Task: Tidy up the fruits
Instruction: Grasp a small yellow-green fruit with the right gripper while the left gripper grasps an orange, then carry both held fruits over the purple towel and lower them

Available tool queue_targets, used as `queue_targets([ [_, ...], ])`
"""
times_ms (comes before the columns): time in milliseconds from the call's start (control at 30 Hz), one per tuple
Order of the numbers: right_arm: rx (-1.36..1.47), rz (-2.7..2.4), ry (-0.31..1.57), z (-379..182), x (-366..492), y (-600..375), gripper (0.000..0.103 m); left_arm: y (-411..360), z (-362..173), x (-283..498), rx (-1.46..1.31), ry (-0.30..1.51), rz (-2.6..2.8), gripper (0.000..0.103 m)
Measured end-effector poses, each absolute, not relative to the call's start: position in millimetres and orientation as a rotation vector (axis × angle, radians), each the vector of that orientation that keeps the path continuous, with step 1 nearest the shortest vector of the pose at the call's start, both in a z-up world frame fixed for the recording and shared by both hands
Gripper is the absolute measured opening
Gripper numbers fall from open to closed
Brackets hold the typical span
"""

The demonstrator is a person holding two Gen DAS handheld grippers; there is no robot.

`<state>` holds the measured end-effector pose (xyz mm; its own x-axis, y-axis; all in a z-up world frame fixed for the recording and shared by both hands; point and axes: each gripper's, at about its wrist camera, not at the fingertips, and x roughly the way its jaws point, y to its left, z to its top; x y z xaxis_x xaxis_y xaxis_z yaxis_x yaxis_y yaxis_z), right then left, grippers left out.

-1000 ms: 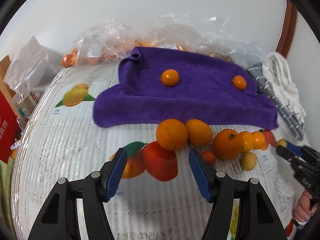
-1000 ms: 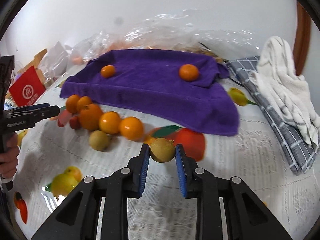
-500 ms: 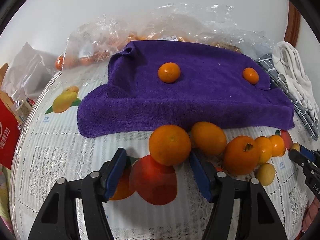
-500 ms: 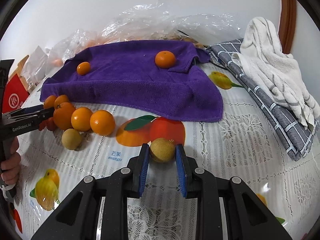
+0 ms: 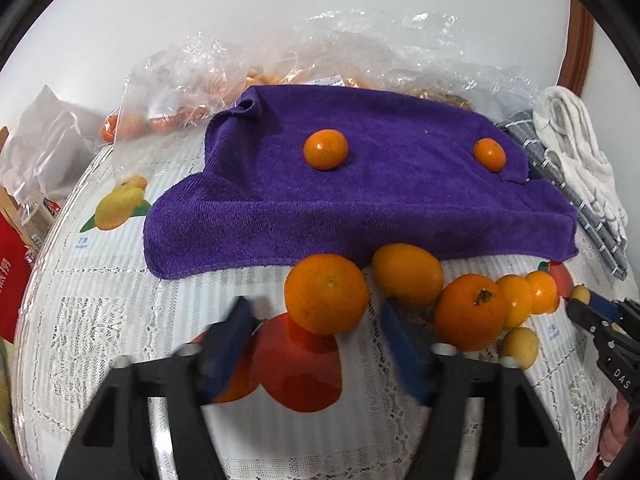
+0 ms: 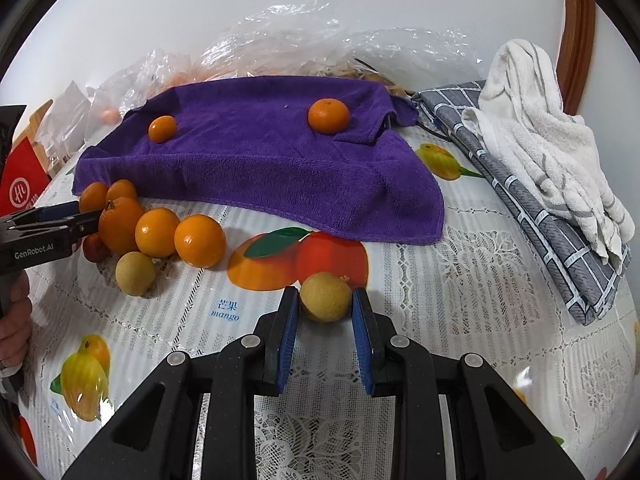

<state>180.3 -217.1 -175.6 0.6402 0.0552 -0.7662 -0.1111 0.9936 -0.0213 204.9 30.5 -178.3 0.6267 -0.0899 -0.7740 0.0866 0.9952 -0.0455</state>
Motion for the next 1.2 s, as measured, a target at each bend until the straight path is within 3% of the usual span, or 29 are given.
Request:
queue_targets([
  [33, -0.066, 0.096, 0.871, -175, 180, -216, 0.027, 31, -177, 205, -0.013, 0.882, -0.111, 0.042],
  [100, -0.062, 0.098, 0.871, -175, 180, -216, 0.027, 33, -174, 203, -0.034, 0.861, -0.135, 0.038],
  [900, 0.03, 0.162, 0.769, -157, 166, -227, 0.026, 57, -145, 183, -0.193, 0.668, -0.135, 0.038],
  [1200, 0.058, 0.17, 0.706, -119, 166, -229, 0.026, 68, -128, 180, -0.211, 0.658, -0.113, 0.038],
])
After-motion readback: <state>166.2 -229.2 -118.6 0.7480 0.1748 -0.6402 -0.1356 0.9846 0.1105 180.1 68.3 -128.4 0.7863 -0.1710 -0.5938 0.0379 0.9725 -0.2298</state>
